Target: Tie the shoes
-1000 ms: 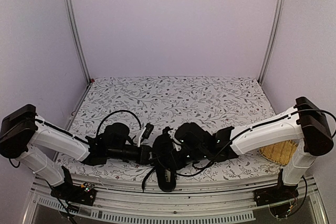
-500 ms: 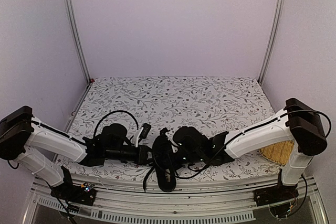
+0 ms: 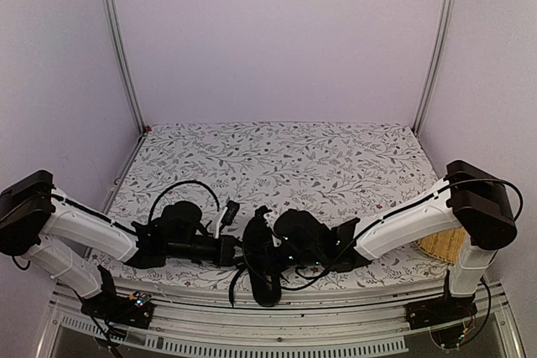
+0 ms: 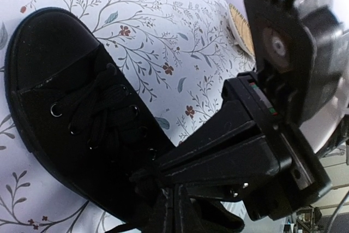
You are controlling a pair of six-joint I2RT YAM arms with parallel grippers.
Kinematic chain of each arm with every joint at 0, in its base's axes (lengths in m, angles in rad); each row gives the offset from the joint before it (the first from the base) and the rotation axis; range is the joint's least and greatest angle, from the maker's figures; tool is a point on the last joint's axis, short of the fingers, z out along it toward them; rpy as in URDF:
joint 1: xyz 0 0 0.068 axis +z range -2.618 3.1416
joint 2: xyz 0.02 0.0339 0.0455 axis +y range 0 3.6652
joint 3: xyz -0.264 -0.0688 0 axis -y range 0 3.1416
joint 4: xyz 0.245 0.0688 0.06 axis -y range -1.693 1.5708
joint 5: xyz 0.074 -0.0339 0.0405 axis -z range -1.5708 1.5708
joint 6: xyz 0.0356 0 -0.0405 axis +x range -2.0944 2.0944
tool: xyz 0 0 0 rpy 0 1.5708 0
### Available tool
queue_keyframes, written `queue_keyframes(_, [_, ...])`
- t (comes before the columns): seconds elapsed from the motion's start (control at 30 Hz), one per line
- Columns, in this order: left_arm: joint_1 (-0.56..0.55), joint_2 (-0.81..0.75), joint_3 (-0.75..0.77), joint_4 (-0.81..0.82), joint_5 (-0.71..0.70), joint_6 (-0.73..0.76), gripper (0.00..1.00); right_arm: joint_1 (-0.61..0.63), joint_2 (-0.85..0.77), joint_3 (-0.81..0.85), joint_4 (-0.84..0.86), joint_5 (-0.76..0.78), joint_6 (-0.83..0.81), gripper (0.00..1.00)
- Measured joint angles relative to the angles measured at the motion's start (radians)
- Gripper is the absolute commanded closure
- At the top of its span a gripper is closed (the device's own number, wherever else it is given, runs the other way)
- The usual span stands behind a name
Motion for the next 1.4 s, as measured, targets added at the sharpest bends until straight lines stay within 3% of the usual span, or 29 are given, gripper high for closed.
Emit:
queue_keyframes(0.23, [-0.006,-0.087,-0.007,-0.071,-0.045,-0.005,0.64,0.002,-0.001,-0.025,0.03,0.025,0.021,0.98])
queue_keyframes(0.33, [0.005,-0.168,-0.007,-0.126,-0.081,-0.003,0.59,0.003,-0.001,-0.031,0.036,0.031,0.026,0.98])
queue_keyframes(0.5, [0.059,-0.217,-0.007,-0.188,-0.098,-0.019,0.62,0.003,-0.003,-0.039,0.046,0.04,0.032,0.98])
queue_keyframes(0.77, [0.088,-0.068,0.011,-0.238,-0.039,-0.03,0.68,0.004,-0.003,-0.04,0.049,0.042,0.033,0.98])
queue_keyframes(1.07, [0.101,0.041,0.032,-0.162,0.039,-0.037,0.71,0.005,-0.003,-0.04,0.049,0.042,0.033,0.98])
queue_keyframes(1.4, [0.104,0.06,0.042,-0.09,0.064,-0.056,0.73,0.005,-0.003,-0.04,0.049,0.042,0.033,0.98])
